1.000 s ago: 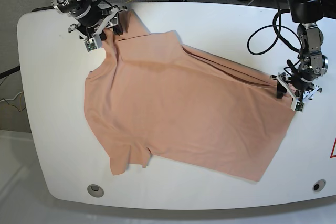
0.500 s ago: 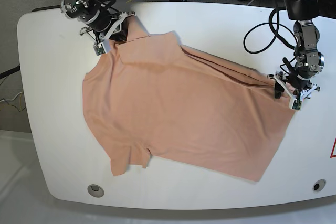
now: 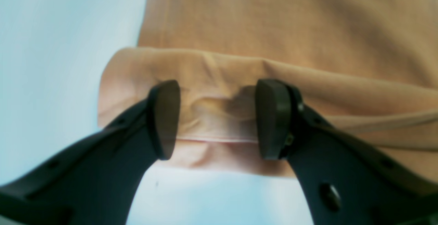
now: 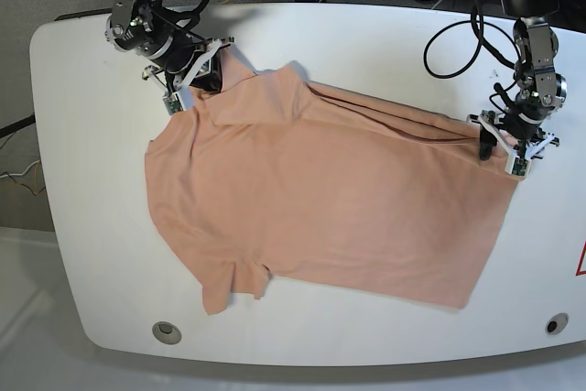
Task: Fold the T-shirt properly
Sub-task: 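Keep pulling both edges toward the robot to straighten the shirt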
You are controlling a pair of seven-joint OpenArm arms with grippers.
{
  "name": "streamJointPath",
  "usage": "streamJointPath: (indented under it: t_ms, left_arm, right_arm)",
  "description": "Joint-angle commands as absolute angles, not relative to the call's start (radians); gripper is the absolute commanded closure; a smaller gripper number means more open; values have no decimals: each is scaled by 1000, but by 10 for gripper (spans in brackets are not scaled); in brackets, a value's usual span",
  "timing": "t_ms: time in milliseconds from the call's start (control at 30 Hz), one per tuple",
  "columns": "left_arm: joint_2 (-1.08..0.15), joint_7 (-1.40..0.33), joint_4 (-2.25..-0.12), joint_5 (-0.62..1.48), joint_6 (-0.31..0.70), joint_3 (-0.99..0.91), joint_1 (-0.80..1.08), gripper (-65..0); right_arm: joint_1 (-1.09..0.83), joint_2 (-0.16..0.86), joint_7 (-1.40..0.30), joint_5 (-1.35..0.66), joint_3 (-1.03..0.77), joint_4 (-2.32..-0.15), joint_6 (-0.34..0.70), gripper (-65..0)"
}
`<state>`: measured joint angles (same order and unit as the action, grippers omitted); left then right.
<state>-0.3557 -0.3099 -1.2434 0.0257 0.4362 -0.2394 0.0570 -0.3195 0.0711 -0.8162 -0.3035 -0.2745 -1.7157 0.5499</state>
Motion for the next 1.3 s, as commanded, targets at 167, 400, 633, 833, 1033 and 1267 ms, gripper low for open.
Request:
streamJointPath:
  t_ms: [167, 400, 633, 833, 1033, 1267]
  left_arm:
    - [-361, -456, -1369, -22, 450, -237, 159, -330]
    - [-361, -483, -1428, -22, 450, -239, 203, -330]
    - [-361, -483, -1429, -22, 450, -242, 228, -330]
    - [-361, -483, -1429, -24, 450, -297, 246, -330]
    - [-361, -481, -1429, -59, 452, -340, 265, -330]
    - [-357, -479, -1425, -68, 452, -341, 265, -330]
  right_arm:
    - [-252, 70, -872, -51, -280, -1666, 522, -83]
    - [-199, 64, -872, 74, -283, -1664, 522, -83]
    - [-185, 74, -872, 111, -311, -1670, 524, -83]
    - [-197, 93, -872, 110, -349, -1670, 530, -83]
    - [-231, 102, -872, 107, -360, -1673, 532, -83]
    - [-249, 93, -872, 105, -355, -1698, 532, -83]
